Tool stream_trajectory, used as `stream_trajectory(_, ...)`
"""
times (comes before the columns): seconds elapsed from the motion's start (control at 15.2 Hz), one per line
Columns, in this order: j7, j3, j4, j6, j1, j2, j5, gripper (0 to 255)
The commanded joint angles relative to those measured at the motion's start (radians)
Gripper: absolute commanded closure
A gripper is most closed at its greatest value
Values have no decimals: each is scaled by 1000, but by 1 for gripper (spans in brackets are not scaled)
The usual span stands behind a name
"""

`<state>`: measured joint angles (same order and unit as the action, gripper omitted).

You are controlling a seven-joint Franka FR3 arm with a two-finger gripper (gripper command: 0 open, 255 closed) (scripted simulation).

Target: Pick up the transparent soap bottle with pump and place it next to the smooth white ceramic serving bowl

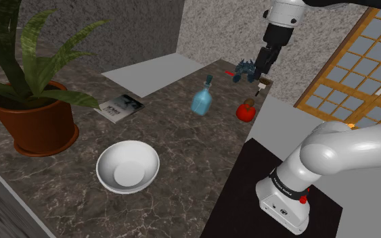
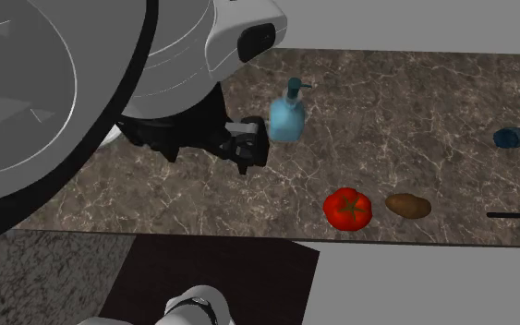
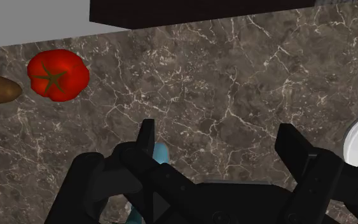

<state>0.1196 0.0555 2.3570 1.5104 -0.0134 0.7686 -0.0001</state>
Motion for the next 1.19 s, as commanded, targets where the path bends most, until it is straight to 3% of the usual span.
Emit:
stream_trajectory(0.0, 0, 0, 0, 0, 0, 0, 0, 0)
stream_trajectory(0.53, 114, -79, -19, 255, -10, -227, -18, 0)
stream_trajectory(1.12, 253, -151, -153, 477, -7, -537, 21, 0)
